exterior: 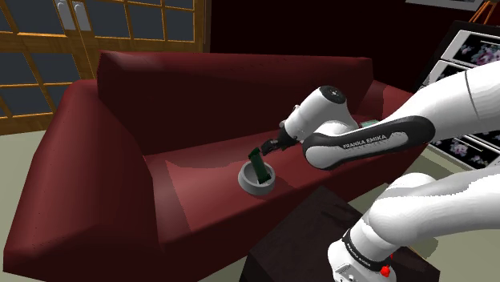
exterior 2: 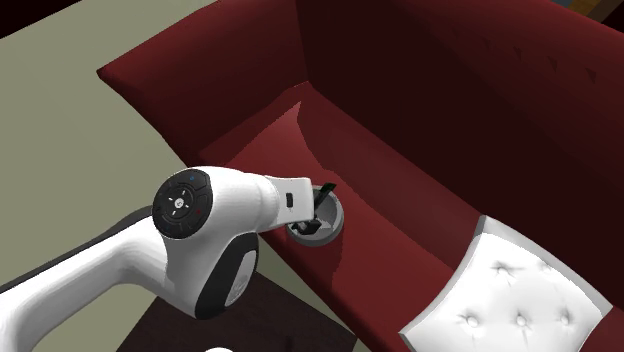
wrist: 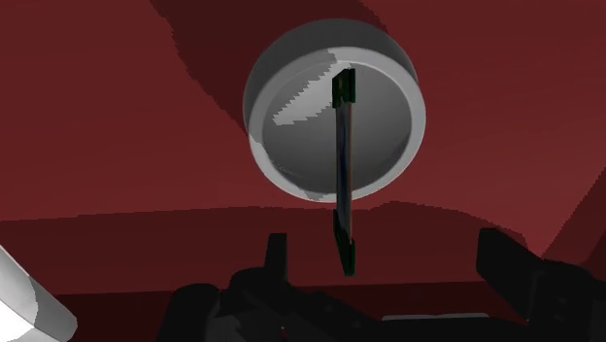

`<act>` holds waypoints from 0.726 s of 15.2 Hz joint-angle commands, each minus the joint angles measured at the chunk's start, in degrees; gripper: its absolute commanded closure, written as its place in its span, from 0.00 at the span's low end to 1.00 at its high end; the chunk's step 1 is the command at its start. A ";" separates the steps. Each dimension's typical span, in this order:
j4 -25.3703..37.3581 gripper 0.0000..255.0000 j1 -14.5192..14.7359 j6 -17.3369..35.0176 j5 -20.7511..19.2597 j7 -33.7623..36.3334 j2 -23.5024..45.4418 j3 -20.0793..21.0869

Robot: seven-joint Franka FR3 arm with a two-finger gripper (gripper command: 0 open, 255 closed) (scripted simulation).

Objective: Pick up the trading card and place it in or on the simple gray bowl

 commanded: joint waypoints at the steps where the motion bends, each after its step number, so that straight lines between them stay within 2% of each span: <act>1: 0.14 0.00 1.56 -4.97 0.90 -0.53 -4.69 -0.86; 3: 0.53 0.00 2.89 -10.51 1.59 -0.99 -9.78 -1.60; 11: 0.53 0.00 2.89 -10.51 1.60 -1.00 -9.78 -1.59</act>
